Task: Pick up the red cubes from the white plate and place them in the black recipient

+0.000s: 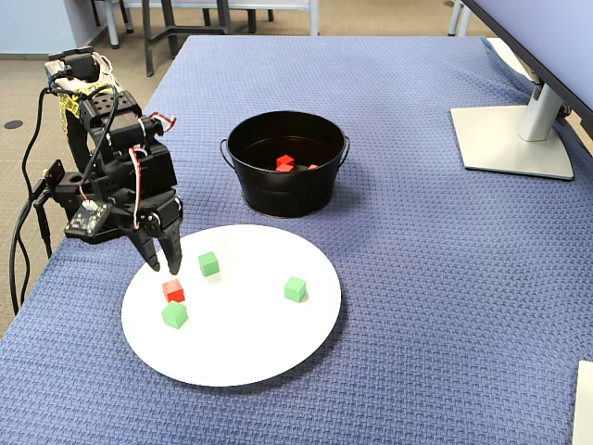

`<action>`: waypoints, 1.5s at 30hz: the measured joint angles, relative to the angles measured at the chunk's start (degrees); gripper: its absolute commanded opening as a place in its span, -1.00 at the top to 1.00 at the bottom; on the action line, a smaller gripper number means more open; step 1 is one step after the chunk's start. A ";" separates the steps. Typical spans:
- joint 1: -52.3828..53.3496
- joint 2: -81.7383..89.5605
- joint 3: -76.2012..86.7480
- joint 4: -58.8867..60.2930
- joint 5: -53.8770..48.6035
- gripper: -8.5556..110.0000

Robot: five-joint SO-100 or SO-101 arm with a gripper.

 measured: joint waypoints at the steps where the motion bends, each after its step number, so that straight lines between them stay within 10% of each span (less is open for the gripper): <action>1: 0.26 -0.35 0.00 0.00 -2.46 0.51; 13: -0.18 -1.23 0.00 1.05 -48.87 0.20; 45: 1.58 -13.89 0.44 -6.86 -48.43 0.66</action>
